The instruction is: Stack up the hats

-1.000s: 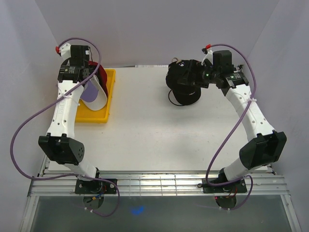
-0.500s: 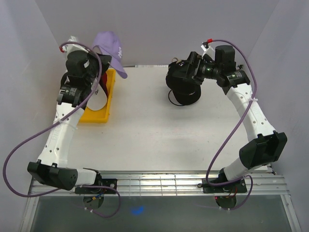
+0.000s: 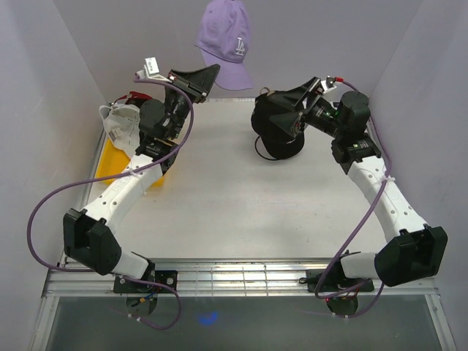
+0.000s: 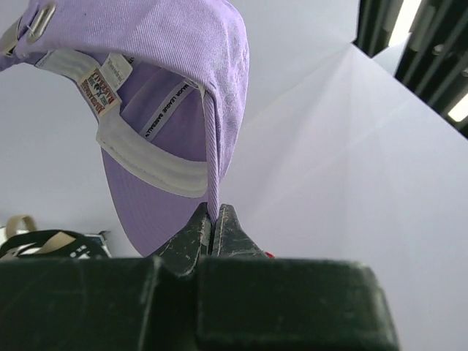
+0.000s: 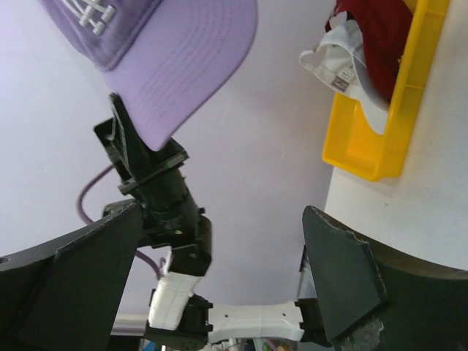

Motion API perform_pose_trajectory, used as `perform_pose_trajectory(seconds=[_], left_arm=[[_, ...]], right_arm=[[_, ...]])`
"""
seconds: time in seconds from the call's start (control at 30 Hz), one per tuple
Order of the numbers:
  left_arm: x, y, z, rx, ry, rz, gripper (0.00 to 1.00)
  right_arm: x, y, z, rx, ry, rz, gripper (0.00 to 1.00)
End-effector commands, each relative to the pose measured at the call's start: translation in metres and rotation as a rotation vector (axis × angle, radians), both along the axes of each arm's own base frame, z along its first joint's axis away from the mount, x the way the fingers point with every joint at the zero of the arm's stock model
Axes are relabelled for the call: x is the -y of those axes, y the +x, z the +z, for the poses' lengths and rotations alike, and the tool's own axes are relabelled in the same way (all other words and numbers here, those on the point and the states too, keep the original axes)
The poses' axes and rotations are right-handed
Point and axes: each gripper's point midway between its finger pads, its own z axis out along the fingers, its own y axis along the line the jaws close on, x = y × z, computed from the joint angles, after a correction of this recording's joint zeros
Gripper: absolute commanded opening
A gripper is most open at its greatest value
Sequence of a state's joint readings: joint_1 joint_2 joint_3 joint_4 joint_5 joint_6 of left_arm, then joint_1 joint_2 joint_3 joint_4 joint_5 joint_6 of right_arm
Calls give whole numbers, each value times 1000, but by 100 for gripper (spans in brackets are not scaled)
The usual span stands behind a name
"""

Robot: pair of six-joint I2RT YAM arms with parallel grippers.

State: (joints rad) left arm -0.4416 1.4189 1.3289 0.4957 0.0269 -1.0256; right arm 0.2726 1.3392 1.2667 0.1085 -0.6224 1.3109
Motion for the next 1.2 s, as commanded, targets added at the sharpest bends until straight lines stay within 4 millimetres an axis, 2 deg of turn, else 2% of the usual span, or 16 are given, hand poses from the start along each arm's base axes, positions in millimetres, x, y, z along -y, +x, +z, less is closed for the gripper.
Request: perform_pose_trajectory(seconds=[0.0, 0.13, 0.33, 0.53, 0.6, 0.73, 0.87, 1.03, 1.17], left_arm=[[5, -39, 49, 248, -135, -61, 0], [22, -42, 47, 285, -133, -89, 0], [38, -52, 46, 351, -138, -152, 0], [44, -60, 38, 371, -117, -193, 0], [45, -60, 35, 364, -112, -201, 0], [50, -60, 25, 354, -100, -229, 0], [55, -61, 20, 360, -94, -250, 0], [59, -58, 11, 359, -82, -261, 0], [58, -58, 3, 353, -91, -265, 0]], right_arm=[[7, -12, 55, 42, 187, -69, 95], [10, -8, 65, 12, 248, -133, 97], [-4, -2, 61, -39, 282, -122, 97], [-1, 8, 61, -42, 324, -164, 97], [-3, 12, 59, -48, 330, -168, 97], [-8, 15, 69, -28, 368, -169, 96], [-21, 15, 76, -30, 397, -145, 95], [-21, 16, 81, -29, 450, -170, 90], [-14, 17, 83, -18, 471, -208, 79]])
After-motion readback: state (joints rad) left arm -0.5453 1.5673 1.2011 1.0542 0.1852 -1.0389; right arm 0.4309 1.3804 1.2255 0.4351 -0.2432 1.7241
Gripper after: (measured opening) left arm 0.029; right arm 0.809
